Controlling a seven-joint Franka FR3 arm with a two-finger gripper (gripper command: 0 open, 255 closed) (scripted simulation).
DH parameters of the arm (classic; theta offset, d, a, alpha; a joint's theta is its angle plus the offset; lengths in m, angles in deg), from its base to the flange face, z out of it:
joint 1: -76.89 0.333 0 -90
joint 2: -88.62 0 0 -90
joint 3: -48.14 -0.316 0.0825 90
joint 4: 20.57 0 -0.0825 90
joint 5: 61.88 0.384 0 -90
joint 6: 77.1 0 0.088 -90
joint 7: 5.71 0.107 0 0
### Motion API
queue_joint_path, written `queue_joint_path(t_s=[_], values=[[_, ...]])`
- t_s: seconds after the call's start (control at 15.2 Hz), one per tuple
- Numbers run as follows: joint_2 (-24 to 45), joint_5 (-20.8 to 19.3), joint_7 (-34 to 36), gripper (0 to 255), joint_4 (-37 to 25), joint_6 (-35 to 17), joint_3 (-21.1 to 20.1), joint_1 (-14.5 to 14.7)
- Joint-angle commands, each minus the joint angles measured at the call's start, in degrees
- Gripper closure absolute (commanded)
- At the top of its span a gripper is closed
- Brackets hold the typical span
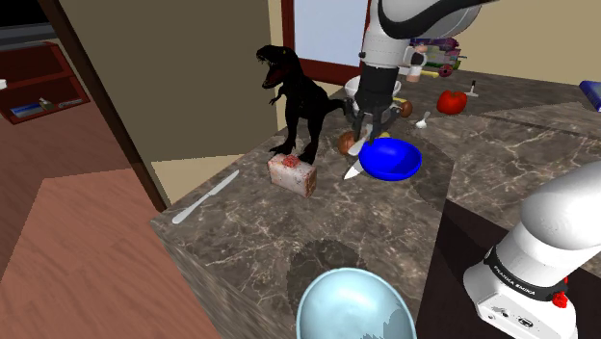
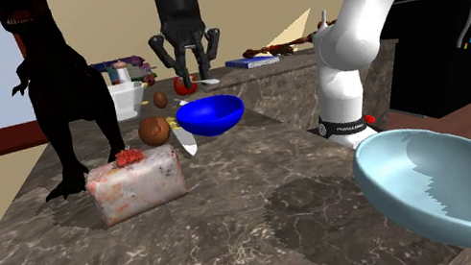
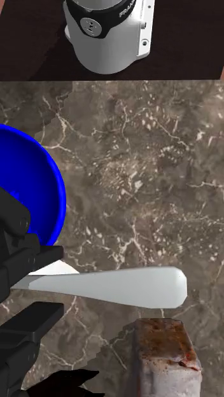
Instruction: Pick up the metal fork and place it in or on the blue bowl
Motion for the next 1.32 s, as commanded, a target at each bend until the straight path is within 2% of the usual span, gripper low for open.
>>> queue_joint_path(t_s=[0.0,0.4,1.06,1.25], values=[[-2.02,-0.79,-2.97,255,1.55,1.23,2.62,-0.72],[-5.04,-4.39,-11.22,255,5.0,2.71,9.56,-3.78],[-3.18,-3.2,-12.28,255,11.39,-5.49,8.31,-3.44],[-3.0,-3.12,-12.35,255,11.77,-6.03,8.23,-3.42]])
